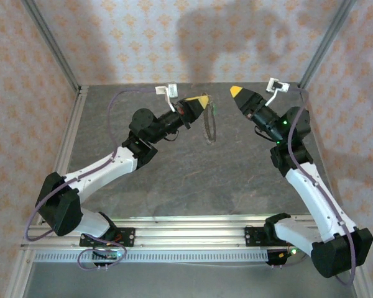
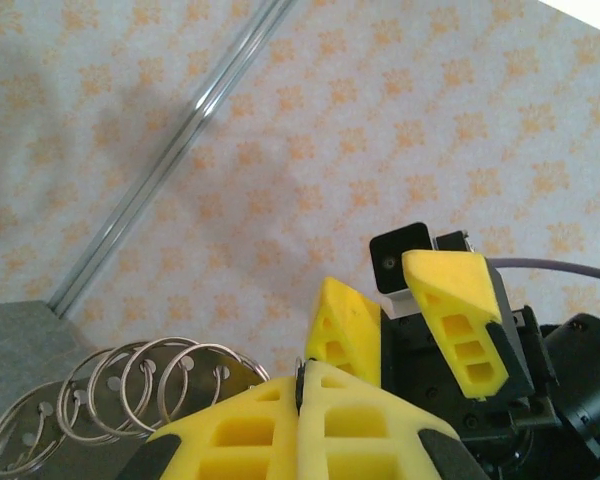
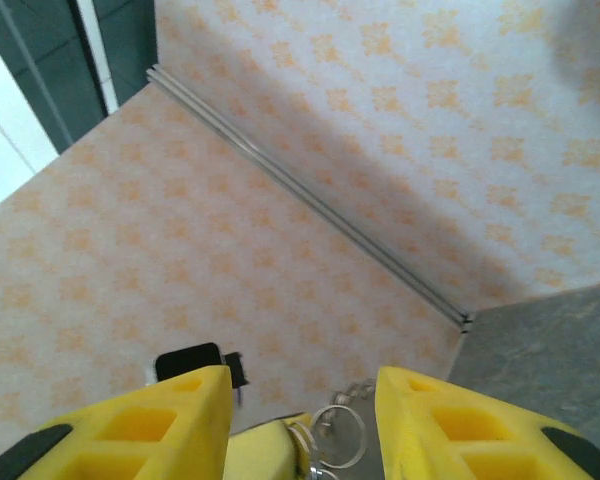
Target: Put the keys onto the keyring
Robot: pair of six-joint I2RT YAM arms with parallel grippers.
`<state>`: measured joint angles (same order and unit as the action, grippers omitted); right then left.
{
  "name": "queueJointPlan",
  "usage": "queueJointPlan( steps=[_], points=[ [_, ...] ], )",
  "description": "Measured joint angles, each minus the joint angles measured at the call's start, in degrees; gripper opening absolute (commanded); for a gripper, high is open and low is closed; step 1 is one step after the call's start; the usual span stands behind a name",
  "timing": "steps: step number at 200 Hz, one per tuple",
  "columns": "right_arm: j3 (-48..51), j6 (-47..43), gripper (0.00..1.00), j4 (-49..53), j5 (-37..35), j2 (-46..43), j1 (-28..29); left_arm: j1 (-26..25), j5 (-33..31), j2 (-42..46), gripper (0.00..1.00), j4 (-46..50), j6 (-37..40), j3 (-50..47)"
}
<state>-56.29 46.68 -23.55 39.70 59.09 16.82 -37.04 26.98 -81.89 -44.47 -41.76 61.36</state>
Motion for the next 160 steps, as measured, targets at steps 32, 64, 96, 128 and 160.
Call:
queueJointPlan(
  steps=[32,64,96,128,160],
  points=[
    [0.0,0.1,0.42,-4.0,-1.0,3.0,3.6,0.0,-1.4,-0.5,0.00,-3.3,-3.1,-0.2],
    [0.0,0.2,0.42,-6.2,-1.4,6.1,4.9,0.0,-2.4,-0.8,0.00,-5.4,-5.0,-0.2],
    [0.0,0.3,0.41,-7.6,-1.4,7.3,5.9,0.0,-2.6,-1.0,0.00,-6.1,-6.0,-0.2],
    [0.0,0.5,0.37,-9.6,-1.1,7.3,7.3,0.0,-2.7,-1.0,0.00,-6.1,-6.4,-0.2],
    [0.0,0.7,0.35,-10.4,-0.8,7.3,8.2,0.0,-3.3,-1.0,0.00,-6.1,-6.4,-0.2]
  ],
)
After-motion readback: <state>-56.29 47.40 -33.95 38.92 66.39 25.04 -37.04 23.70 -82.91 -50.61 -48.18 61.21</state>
